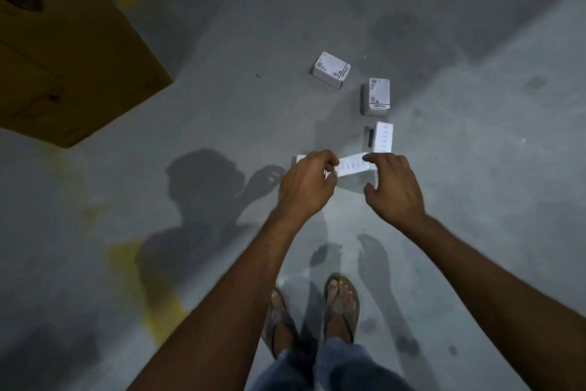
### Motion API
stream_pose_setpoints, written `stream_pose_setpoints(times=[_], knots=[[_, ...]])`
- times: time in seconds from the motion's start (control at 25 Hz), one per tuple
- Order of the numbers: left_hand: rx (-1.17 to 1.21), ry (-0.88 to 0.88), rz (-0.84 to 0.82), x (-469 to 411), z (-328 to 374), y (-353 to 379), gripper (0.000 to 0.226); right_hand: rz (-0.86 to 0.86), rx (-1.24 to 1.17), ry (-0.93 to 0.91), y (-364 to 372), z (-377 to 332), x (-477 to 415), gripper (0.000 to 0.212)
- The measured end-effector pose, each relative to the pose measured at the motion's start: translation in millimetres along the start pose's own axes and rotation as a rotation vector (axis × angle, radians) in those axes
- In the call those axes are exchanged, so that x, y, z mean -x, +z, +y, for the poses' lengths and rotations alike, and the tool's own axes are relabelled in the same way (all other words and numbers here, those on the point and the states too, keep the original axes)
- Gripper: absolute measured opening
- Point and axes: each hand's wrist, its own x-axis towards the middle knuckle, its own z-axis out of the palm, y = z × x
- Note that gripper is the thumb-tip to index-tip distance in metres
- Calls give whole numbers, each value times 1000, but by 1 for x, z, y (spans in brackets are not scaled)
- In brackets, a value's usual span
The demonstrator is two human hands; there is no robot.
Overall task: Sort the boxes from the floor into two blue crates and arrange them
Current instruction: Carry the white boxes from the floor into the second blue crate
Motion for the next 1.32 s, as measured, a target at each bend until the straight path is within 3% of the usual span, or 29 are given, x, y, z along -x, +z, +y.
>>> stream_pose_setpoints(times=[0.16, 0.36, 0.48, 0.6, 0.68, 0.76, 0.84, 0.96, 1.08, 1.2, 1.32], knots=[[-232, 115, -62, -75, -83, 91, 31, -98, 244, -44, 109, 46, -57, 70], [-639, 206, -196, -163, -158, 173, 81, -248, 488, -196, 186, 92, -126, 96], [-742, 273, -249, -202, -185, 192, 95, -232, 617, -243, 203, 106, -158, 88], [-627, 254, -188, -234, -191, 189, 95, -68, 493, -114, 205, 112, -192, 82], [-501, 165, -134, -257, -192, 177, 96, 96, 231, 38, 199, 113, -212, 74], [-263, 103, -12, -274, -190, 163, 80, 258, -106, 198, 195, 117, -227, 62], [85, 50, 72, -282, -183, 153, 73, 329, -377, 336, 189, 126, -236, 66], [398, -9, 40, -285, -162, 148, 74, 393, -643, 596, 178, 143, -245, 77], [542, -3, -39, -287, -152, 157, 74, 213, -525, 796, 185, 160, -247, 87], [645, -14, -90, -284, -145, 167, 53, 89, -575, 792, 191, 167, -249, 93], [766, -59, -110, -280, -142, 169, 26, -12, -482, 722, 182, 168, -252, 81]])
